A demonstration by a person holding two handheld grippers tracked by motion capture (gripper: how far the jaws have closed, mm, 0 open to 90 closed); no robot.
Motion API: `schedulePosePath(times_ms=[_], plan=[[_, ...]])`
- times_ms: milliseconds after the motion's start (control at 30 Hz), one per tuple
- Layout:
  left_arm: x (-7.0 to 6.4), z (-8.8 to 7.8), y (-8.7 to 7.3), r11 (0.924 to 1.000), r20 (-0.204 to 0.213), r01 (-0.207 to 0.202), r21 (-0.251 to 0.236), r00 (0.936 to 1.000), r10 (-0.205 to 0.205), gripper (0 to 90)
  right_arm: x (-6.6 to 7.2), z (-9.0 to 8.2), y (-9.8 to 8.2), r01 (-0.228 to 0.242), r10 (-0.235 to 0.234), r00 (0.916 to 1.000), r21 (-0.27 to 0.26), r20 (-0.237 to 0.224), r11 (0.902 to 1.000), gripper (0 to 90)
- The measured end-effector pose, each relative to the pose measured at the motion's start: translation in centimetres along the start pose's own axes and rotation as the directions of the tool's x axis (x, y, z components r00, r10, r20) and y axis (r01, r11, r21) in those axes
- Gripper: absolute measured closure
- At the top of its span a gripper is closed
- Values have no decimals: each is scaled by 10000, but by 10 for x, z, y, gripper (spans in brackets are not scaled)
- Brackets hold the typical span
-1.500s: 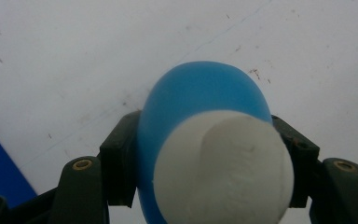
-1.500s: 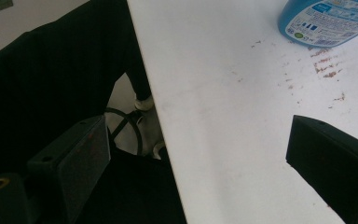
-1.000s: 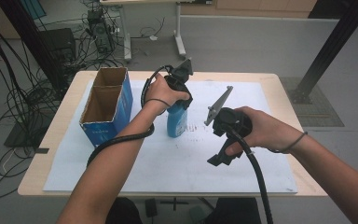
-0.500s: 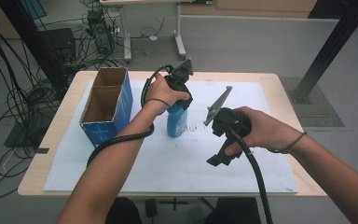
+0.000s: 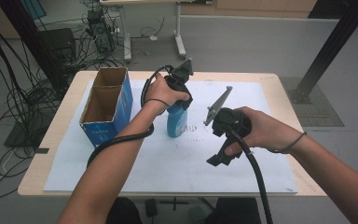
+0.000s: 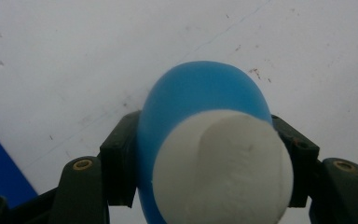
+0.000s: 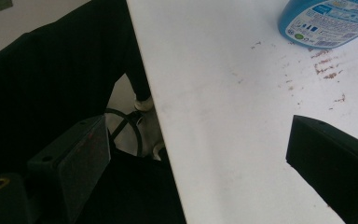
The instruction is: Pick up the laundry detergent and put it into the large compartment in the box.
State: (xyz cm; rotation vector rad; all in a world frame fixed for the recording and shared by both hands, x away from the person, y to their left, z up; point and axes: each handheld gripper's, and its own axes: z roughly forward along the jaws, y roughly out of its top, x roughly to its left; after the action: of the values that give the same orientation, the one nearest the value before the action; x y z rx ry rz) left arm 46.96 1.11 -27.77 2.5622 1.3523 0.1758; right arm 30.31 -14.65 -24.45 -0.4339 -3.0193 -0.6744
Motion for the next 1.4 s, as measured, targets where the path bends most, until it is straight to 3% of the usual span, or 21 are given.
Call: schedulePosePath(times_ms=[767,933,1167,1400], plan=[[-4,-6,-1,9998,9,-170,33,9999,170,379,0,-3,-2,-71,71,9999,8,127,10000,61],[-6,-33,1,9995,333,-269,-190,9991,275,378,0,-4,-2,-50,50,9998,13,192,10000,61],[-16,-77,4,9966,-73,-580,-580,9983,577,378,6,-6,2,112,-111,9996,-39,248,9999,61],[-20,-111,4,9952,-135,-711,-671,9974,704,378,11,-8,5,185,-183,9993,-66,311,9998,62]])
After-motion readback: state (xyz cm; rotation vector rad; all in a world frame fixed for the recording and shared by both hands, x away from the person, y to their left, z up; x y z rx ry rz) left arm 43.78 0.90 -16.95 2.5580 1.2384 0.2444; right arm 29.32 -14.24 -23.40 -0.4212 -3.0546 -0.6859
